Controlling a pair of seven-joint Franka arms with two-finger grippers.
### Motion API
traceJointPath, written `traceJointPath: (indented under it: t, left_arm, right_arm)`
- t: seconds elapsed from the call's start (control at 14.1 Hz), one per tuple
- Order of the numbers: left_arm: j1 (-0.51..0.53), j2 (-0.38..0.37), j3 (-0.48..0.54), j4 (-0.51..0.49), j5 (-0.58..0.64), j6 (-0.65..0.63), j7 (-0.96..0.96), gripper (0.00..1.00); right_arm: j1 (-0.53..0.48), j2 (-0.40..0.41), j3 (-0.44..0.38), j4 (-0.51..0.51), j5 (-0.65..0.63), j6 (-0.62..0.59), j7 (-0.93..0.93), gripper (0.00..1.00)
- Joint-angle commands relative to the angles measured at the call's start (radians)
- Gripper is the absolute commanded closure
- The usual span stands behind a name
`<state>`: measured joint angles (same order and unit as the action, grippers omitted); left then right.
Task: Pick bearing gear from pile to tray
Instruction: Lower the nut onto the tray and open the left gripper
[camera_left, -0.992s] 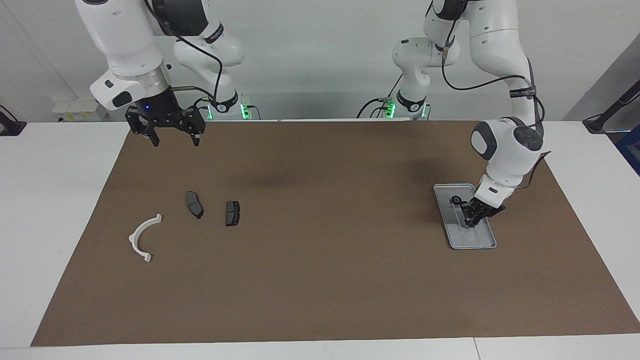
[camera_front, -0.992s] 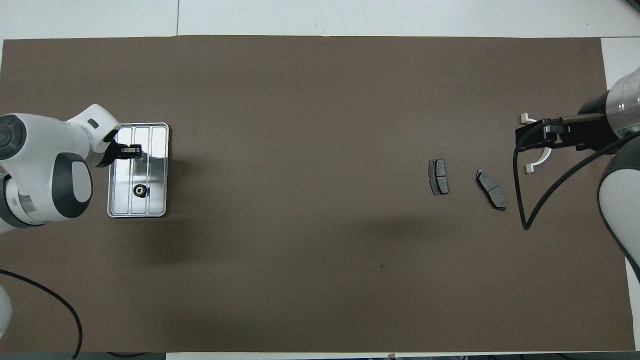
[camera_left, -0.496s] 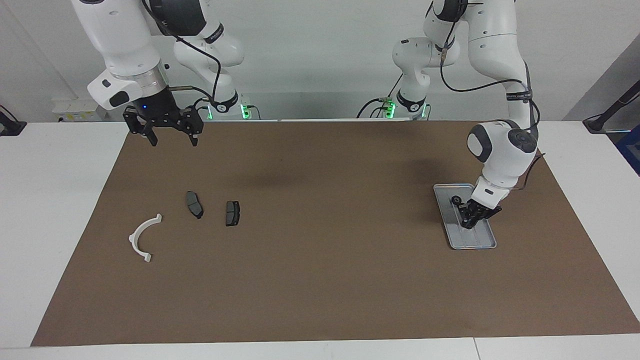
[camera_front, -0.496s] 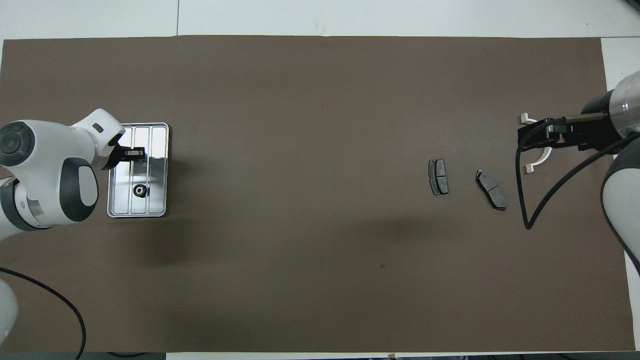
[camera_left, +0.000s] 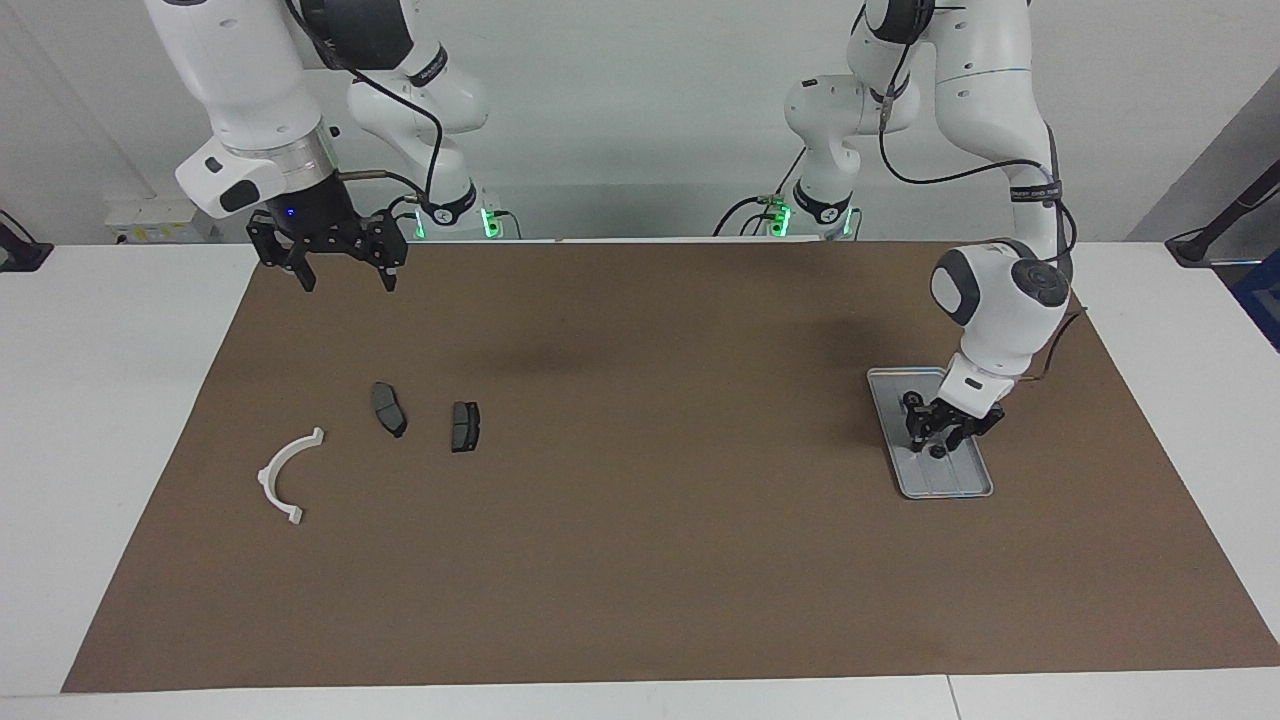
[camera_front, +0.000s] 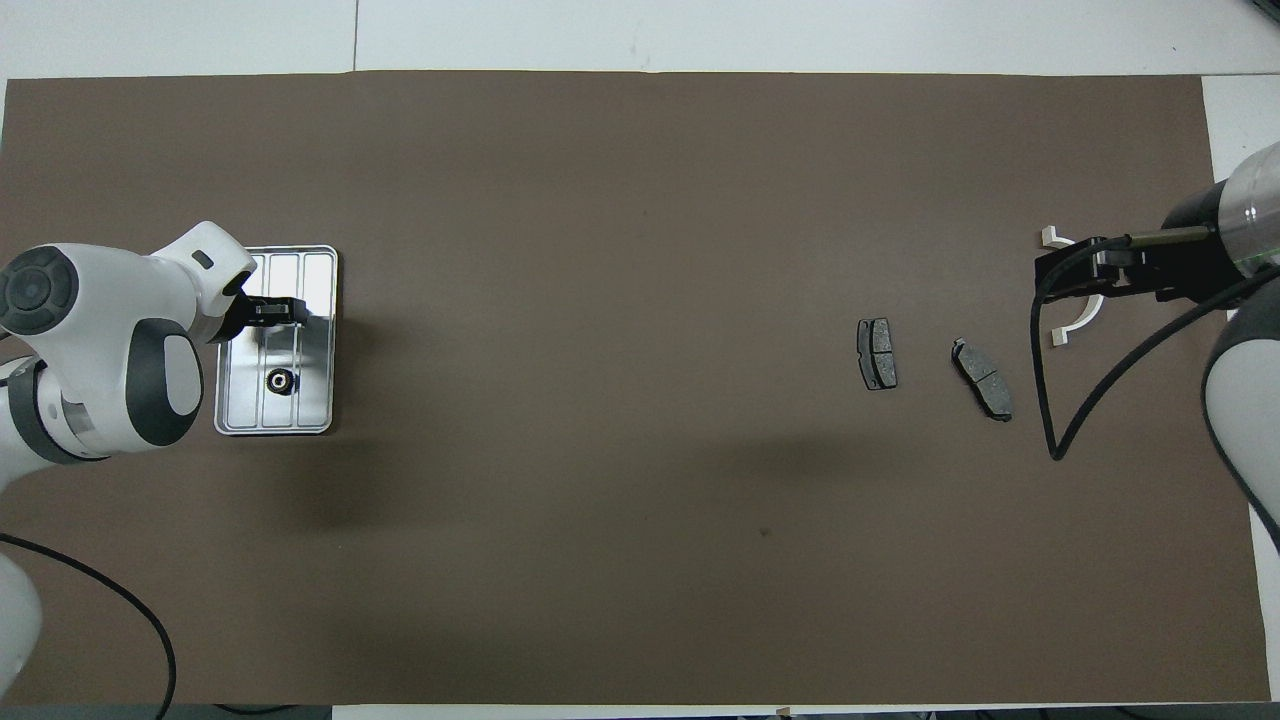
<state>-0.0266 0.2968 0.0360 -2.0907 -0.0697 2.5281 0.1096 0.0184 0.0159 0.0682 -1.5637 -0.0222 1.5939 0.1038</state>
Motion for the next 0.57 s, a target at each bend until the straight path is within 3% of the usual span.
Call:
traceJointPath:
  t: [0.0,0.21,0.5]
  left_arm:
    - [-0.018,-0.007,0.013,-0.02,-0.016,0.02,-0.002,0.03]
    - [-0.003,-0.031,0.019,0.01,-0.016,-0.03,-0.002,0.0]
    - [0.056,-0.172,0.027,0.104,-0.016,-0.236,-0.021,0.0]
  right_arm:
    - [-0.015,-0.025,0.013,-0.027,0.011,0.015,-0.016,0.0]
    - [-0.014,-0.027,0.013,-0.029,0.013,0.015,-0.015,0.0]
    - [-0.012,-0.027,0.013,-0.03,0.013,0.017,-0.016,0.0]
